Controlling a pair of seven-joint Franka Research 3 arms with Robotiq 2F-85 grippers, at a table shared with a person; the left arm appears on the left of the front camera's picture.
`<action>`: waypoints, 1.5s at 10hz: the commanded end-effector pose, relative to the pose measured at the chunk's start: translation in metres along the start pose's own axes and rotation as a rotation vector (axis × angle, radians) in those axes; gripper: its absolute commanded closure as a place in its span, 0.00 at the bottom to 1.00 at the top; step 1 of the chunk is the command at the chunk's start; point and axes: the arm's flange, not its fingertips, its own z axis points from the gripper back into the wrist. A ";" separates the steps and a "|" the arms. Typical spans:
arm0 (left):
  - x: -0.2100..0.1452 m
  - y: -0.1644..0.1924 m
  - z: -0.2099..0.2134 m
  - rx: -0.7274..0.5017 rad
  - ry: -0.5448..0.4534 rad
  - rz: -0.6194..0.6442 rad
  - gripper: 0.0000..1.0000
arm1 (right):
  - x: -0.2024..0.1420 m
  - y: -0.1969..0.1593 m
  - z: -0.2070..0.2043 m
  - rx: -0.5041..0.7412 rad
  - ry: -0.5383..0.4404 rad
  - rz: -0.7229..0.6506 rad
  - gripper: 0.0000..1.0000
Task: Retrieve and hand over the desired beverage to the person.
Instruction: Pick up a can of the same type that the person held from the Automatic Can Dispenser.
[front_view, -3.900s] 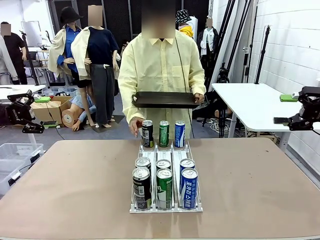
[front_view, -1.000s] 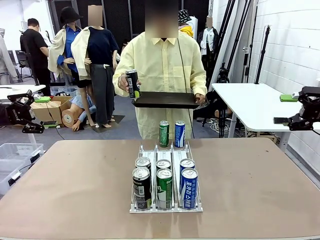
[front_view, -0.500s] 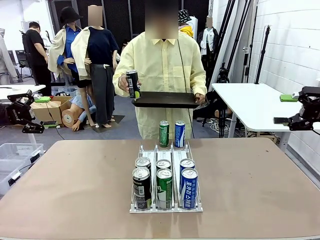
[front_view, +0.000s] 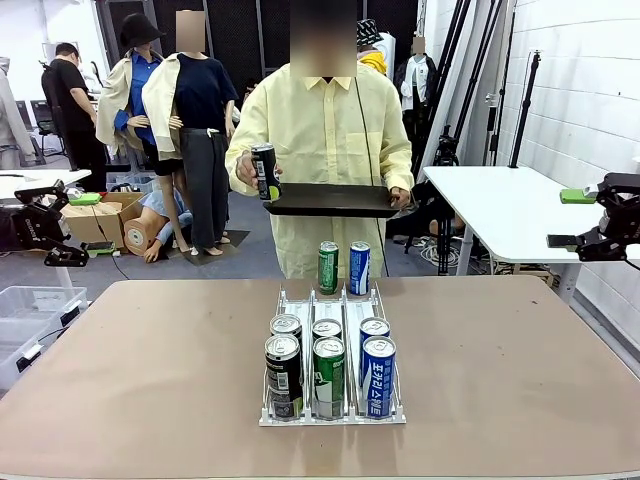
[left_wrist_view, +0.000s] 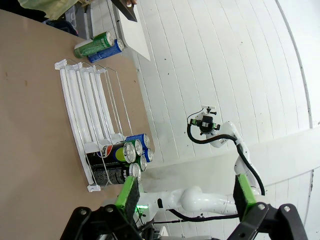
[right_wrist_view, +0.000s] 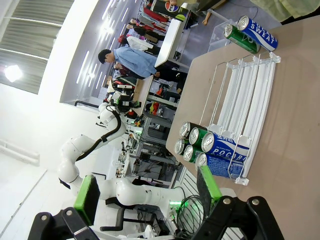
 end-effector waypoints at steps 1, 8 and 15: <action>0.000 -0.001 0.001 -0.002 -0.003 0.007 0.00 | 0.000 0.001 0.000 0.008 0.004 -0.009 0.00; 0.000 -0.001 0.001 -0.002 -0.003 0.007 0.00 | 0.000 0.001 0.000 0.008 0.004 -0.009 0.00; 0.000 -0.001 0.001 -0.002 -0.003 0.007 0.00 | 0.000 0.001 0.000 0.008 0.004 -0.009 0.00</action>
